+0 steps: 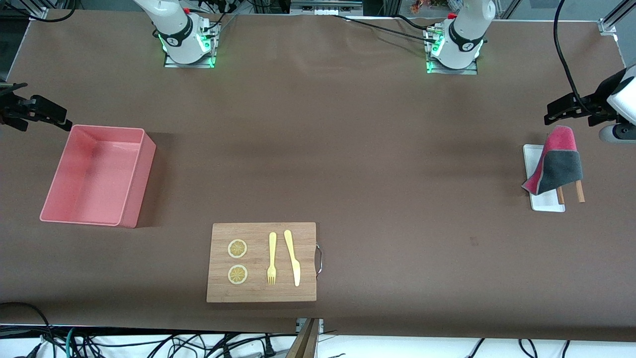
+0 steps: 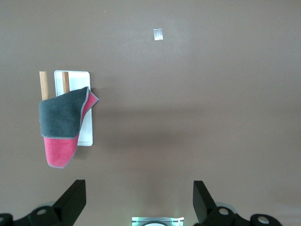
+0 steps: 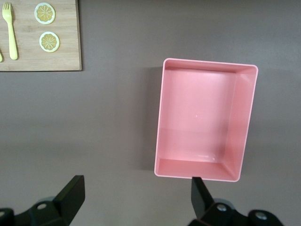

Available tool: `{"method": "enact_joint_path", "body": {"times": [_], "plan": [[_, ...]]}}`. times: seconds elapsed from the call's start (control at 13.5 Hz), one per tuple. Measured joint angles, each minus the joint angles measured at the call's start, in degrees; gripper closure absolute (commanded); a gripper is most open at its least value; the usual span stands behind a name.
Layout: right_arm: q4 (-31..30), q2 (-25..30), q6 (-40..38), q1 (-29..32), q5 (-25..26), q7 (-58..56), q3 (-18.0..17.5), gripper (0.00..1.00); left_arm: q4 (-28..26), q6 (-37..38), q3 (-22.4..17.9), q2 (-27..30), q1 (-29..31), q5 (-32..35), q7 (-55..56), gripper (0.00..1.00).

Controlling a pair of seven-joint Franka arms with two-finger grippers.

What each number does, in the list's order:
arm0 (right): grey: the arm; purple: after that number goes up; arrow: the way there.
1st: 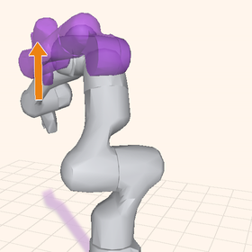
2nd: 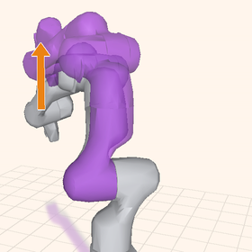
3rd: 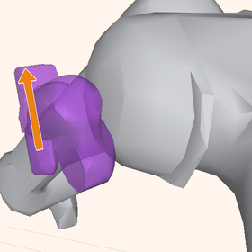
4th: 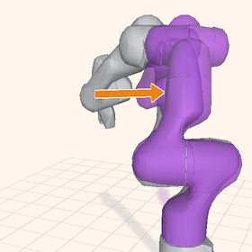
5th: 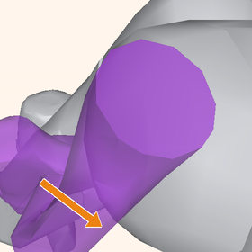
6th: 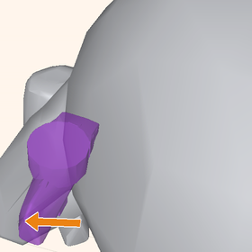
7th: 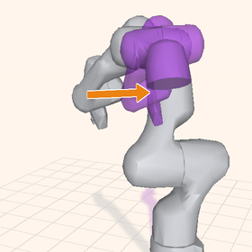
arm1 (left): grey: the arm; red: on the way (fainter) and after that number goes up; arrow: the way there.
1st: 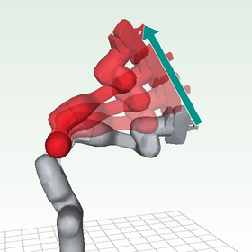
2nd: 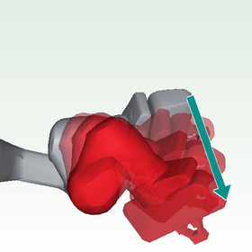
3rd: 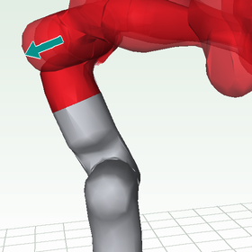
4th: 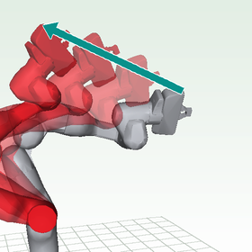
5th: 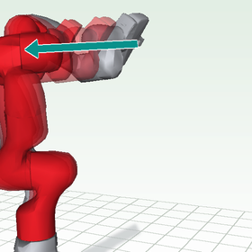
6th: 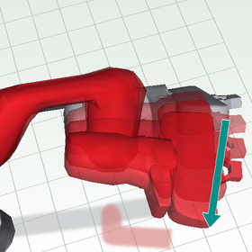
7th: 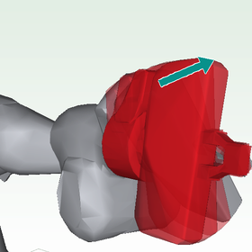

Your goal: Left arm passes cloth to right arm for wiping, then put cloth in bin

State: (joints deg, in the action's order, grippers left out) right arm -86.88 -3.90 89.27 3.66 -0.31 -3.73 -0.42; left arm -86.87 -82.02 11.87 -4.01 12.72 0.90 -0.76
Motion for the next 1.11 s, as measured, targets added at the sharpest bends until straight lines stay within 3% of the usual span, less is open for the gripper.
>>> {"method": "enact_joint_path", "body": {"times": [1.11], "plan": [[0.11,-0.04,0.04,-0.03,0.0,0.0,-0.09,0.0,0.27,3.13,0.26,-0.46,-0.14,0.0,-0.04,0.0]]}}
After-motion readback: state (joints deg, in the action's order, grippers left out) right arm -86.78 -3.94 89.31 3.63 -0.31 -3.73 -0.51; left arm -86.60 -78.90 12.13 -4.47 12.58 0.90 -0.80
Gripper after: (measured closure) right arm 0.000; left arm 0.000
